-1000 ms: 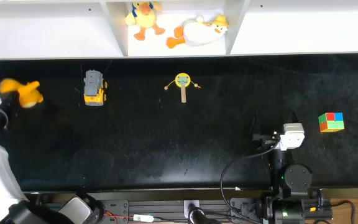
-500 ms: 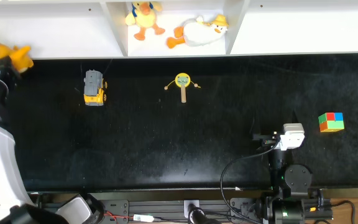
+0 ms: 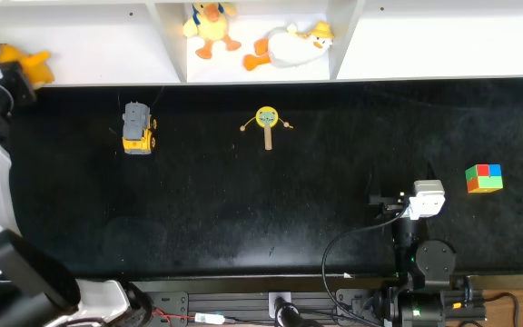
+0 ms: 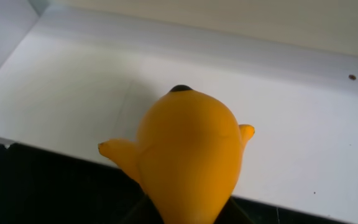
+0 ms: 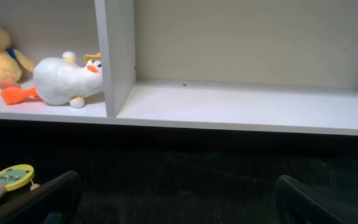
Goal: Store Toys
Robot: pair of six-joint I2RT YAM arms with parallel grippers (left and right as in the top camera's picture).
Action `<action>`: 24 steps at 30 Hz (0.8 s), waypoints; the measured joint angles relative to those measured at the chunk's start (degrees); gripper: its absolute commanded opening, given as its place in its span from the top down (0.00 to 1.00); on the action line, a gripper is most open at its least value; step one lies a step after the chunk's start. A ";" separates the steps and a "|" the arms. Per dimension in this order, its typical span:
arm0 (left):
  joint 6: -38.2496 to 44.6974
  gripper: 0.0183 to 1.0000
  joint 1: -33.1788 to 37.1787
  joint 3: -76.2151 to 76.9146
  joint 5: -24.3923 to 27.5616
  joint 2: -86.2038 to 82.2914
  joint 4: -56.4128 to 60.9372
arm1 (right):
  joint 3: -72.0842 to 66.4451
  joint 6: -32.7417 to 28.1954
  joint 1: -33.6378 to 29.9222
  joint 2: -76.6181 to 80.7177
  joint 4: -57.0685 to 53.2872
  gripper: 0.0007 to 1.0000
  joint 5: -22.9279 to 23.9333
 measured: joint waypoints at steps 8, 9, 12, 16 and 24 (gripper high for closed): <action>0.00 0.95 -0.92 0.52 0.00 1.40 1.57 | 0.00 0.00 -0.02 0.00 -0.02 0.00 0.00; 0.00 0.95 -0.92 0.52 0.00 1.42 1.97 | 0.00 0.00 -0.02 0.00 0.02 0.00 -0.02; 0.00 0.95 -0.92 0.52 0.00 1.44 2.40 | 0.00 0.02 -0.02 0.00 -0.02 0.01 0.00; 0.00 0.95 -0.92 0.52 0.00 1.44 2.36 | -0.02 0.00 -0.02 0.00 0.00 0.01 0.00; 0.00 0.95 -0.92 0.57 0.04 1.81 3.21 | 0.00 -0.02 0.00 0.00 0.00 0.00 0.00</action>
